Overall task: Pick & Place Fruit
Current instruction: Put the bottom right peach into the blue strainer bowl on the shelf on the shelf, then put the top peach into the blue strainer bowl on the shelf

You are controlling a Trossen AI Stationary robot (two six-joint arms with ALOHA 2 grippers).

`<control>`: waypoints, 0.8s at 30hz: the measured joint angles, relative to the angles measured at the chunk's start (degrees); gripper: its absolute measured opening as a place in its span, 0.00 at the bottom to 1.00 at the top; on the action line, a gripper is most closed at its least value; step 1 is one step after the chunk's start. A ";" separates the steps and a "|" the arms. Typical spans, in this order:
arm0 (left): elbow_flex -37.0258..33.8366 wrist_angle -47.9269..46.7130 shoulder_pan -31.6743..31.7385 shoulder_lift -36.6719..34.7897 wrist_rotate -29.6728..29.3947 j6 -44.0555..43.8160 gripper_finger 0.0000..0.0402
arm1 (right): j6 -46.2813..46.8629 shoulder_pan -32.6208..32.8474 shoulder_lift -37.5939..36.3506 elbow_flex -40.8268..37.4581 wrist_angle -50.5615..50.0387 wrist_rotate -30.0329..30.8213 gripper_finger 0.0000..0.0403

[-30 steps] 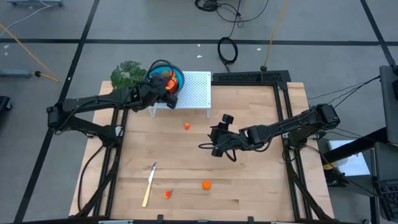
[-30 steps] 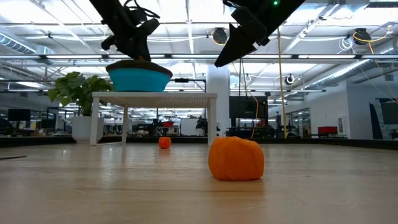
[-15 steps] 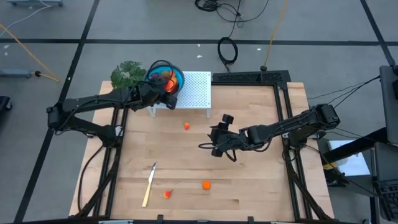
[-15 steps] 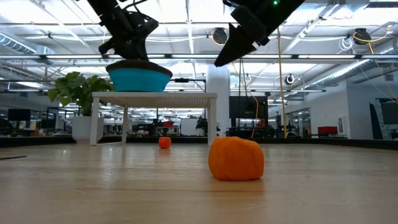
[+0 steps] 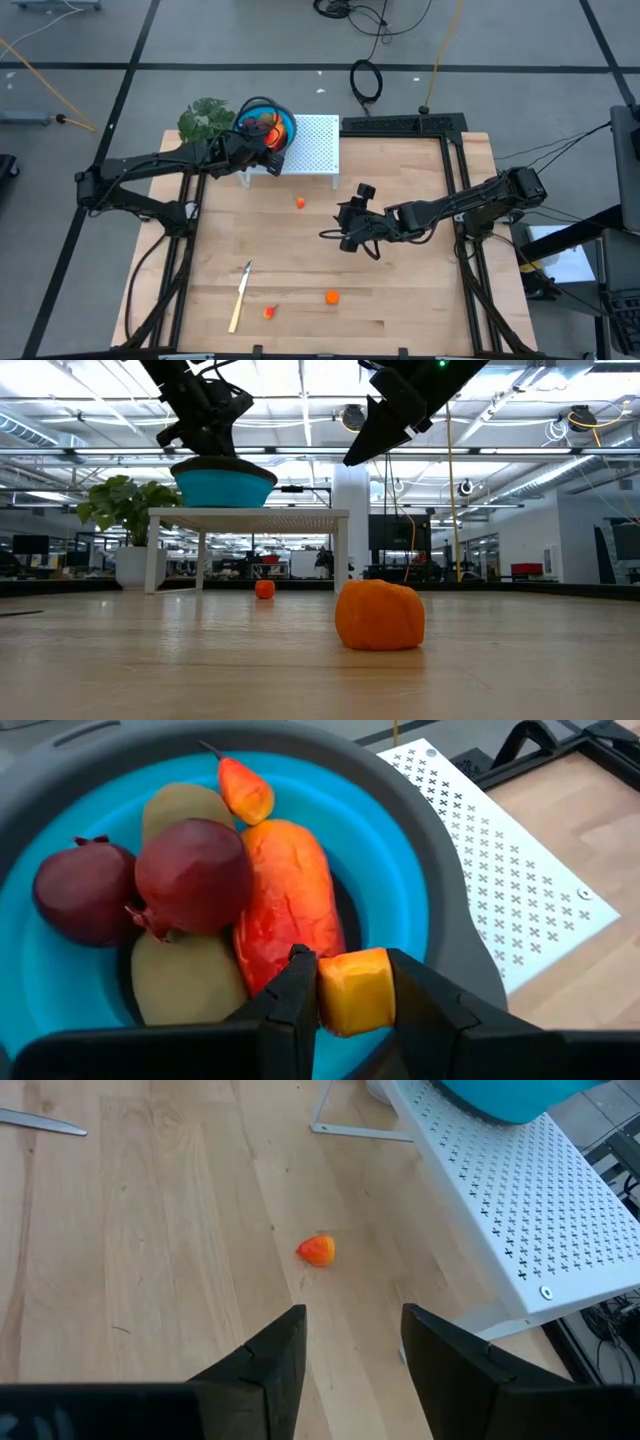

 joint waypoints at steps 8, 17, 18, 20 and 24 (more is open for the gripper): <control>0.00 0.07 0.00 0.02 -1.40 0.44 0.36 | 0.01 0.00 0.00 0.00 0.00 0.01 0.39; -0.02 4.71 0.07 -3.87 -3.72 3.56 0.50 | -0.17 0.00 -0.02 0.02 -0.02 -0.01 0.39; -0.06 4.79 0.07 -4.65 -3.61 3.49 0.51 | -0.23 0.00 -0.02 0.02 -0.02 -0.01 0.39; -0.08 6.28 -0.11 -6.50 -2.58 3.44 0.50 | -0.29 0.00 -0.02 0.04 -0.02 -0.01 0.39; -0.07 6.51 -1.96 -9.79 1.21 3.48 0.47 | -0.41 0.00 -0.02 0.04 -0.04 -0.01 0.39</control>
